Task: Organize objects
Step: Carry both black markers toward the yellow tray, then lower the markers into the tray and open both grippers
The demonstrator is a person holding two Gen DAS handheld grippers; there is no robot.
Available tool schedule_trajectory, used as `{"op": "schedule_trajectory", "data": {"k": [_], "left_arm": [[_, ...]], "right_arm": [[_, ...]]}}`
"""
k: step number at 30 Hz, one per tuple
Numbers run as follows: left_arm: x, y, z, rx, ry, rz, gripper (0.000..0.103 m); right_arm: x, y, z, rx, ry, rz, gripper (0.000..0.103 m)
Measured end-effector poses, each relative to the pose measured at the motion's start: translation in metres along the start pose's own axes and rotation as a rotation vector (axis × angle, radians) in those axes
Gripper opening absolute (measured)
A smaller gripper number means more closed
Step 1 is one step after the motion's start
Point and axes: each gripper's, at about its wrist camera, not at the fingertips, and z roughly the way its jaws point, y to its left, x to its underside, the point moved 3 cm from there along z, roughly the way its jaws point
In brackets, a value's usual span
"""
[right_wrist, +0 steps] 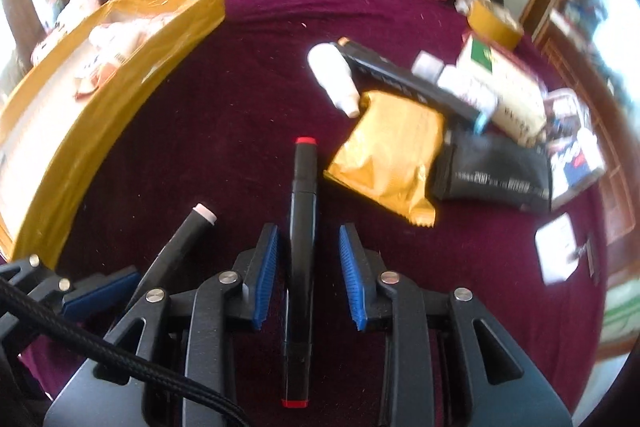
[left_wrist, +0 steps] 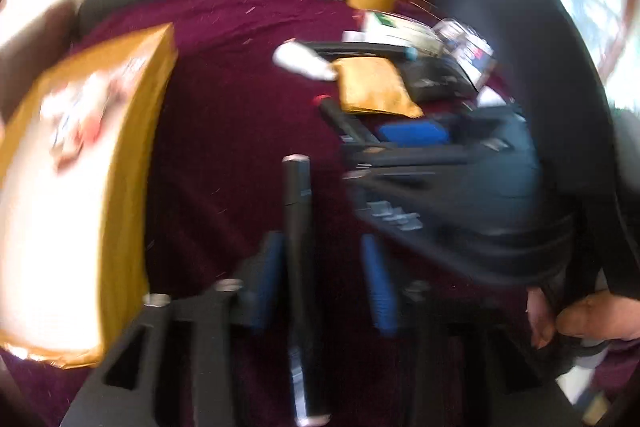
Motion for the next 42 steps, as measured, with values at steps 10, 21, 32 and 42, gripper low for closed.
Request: {"op": "schedule_trajectory", "data": {"k": [10, 21, 32, 42], "left_arm": [[0.005, 0.012, -0.009, 0.05, -0.011, -0.067, 0.011], [-0.01, 0.044, -0.074, 0.107, -0.169, -0.198, 0.011], [-0.033, 0.146, -0.129, -0.073, -0.314, -0.296, 0.012], [-0.049, 0.265, -0.085, -0.219, -0.204, -0.435, 0.012]], "right_arm": [[0.013, -0.019, -0.012, -0.193, -0.049, 0.115, 0.012], [0.006, -0.028, -0.056, -0.333, -0.157, 0.205, 0.012], [-0.045, 0.02, -0.099, -0.483, -0.237, 0.119, 0.013], [-0.092, 0.103, -0.067, -0.601, -0.11, 0.022, 0.013]]}}
